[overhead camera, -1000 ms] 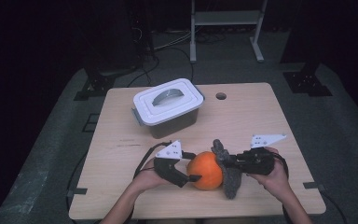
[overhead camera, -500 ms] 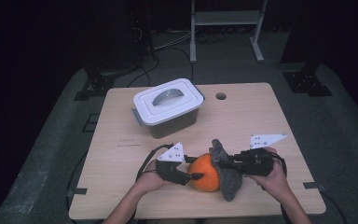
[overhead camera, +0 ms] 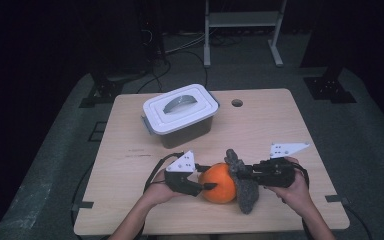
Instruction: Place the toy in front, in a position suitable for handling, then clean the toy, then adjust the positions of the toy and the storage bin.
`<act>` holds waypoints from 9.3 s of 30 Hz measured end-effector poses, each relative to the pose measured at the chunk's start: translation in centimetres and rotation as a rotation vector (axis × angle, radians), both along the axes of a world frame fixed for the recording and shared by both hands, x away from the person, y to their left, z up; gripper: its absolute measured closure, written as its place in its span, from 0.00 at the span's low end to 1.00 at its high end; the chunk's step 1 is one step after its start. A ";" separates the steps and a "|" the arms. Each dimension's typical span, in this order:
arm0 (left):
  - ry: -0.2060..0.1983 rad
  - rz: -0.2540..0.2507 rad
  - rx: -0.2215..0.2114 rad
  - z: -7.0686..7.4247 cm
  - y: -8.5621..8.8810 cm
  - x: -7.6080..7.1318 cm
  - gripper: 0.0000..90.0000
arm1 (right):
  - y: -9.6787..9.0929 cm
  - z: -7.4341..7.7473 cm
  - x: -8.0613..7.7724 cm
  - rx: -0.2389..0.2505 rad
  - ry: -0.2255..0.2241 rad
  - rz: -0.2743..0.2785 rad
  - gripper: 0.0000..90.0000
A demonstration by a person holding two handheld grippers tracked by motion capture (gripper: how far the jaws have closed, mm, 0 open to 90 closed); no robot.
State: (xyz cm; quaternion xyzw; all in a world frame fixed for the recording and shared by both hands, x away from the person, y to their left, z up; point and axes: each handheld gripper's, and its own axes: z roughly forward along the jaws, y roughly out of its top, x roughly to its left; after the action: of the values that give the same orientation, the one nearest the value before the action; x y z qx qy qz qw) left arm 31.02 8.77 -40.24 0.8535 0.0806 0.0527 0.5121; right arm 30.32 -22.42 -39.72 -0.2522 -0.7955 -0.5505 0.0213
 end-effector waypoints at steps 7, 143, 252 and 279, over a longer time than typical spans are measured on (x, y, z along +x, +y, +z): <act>0.003 -0.032 0.003 -0.2 -0.3 -0.2 0.48 | 0.1 0.5 -0.1 0.029 -0.004 0.012 0.82; -0.049 0.041 0.008 -1.1 -2.0 -0.4 0.45 | 1.1 1.1 -0.7 -0.083 -0.068 -0.009 0.82; 0.119 -0.113 0.129 -0.4 -0.1 0.1 0.36 | 0.4 -1.5 0.9 -0.079 0.085 0.040 0.82; 0.007 0.014 0.118 -0.4 -0.9 -0.2 0.53 | -4.2 -2.2 0.1 -0.112 0.148 0.013 0.84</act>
State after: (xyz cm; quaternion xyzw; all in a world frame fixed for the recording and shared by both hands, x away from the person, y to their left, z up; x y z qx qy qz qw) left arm 30.86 7.91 -40.64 0.8819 0.0850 0.0581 0.4601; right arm 30.45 -26.62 -41.97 -0.2879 -0.8229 -0.4848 0.0694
